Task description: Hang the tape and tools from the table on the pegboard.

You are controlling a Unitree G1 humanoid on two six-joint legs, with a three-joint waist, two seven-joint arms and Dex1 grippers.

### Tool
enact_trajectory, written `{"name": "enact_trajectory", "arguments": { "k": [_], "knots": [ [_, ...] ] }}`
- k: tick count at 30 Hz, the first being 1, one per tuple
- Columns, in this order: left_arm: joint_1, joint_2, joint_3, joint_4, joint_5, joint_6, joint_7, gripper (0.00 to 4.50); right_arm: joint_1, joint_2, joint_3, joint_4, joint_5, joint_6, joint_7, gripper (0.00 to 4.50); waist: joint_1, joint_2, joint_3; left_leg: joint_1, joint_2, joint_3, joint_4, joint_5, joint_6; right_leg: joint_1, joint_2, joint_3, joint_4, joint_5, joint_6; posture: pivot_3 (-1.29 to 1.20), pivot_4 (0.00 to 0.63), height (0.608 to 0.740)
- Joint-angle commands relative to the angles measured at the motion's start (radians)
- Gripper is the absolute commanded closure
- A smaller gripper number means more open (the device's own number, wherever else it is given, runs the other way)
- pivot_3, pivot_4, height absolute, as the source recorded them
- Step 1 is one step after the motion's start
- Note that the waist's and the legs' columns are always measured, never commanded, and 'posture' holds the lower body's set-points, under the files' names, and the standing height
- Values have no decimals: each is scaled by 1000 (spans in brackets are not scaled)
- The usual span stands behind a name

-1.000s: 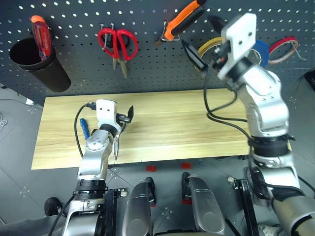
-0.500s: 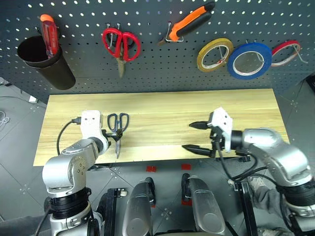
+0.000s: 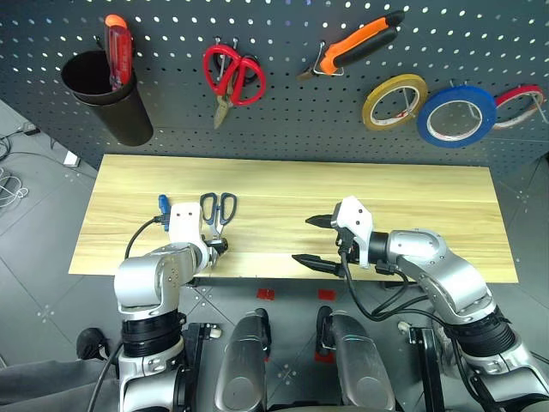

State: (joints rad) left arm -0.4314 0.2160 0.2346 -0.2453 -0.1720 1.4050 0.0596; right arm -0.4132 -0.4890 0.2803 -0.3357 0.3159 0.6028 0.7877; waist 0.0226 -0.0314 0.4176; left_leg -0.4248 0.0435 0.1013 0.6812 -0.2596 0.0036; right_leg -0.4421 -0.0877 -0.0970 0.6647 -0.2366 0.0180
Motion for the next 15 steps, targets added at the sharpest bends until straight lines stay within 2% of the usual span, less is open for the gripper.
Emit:
{"name": "enact_trajectory", "arguments": {
  "k": [1, 6, 15],
  "knots": [
    [-5, 4, -34, 18, 40, -83, 15, 115, 13, 14, -1, -38, 14, 3, -2, 54, -1, 0, 0, 0, 0, 0, 0, 0, 0, 0, 0, 0, 0, 0, 0, 5, 369, 740],
    [-44, 1, -83, 113, 71, -210, 11, 115, 10, 23, 6, -42, 8, 10, -4, 54, 0, 0, 0, 0, 0, -1, 0, 0, 0, 1, 0, -1, 0, 0, 0, -16, 373, 740],
    [-112, -63, -95, 266, 70, -221, 9, 115, 10, 10, -6, -85, 6, 53, -14, 54, -5, -1, -2, 0, -1, -2, 0, 1, 0, 1, 0, -3, 0, 0, 0, -64, 353, 740]
  ]
}}
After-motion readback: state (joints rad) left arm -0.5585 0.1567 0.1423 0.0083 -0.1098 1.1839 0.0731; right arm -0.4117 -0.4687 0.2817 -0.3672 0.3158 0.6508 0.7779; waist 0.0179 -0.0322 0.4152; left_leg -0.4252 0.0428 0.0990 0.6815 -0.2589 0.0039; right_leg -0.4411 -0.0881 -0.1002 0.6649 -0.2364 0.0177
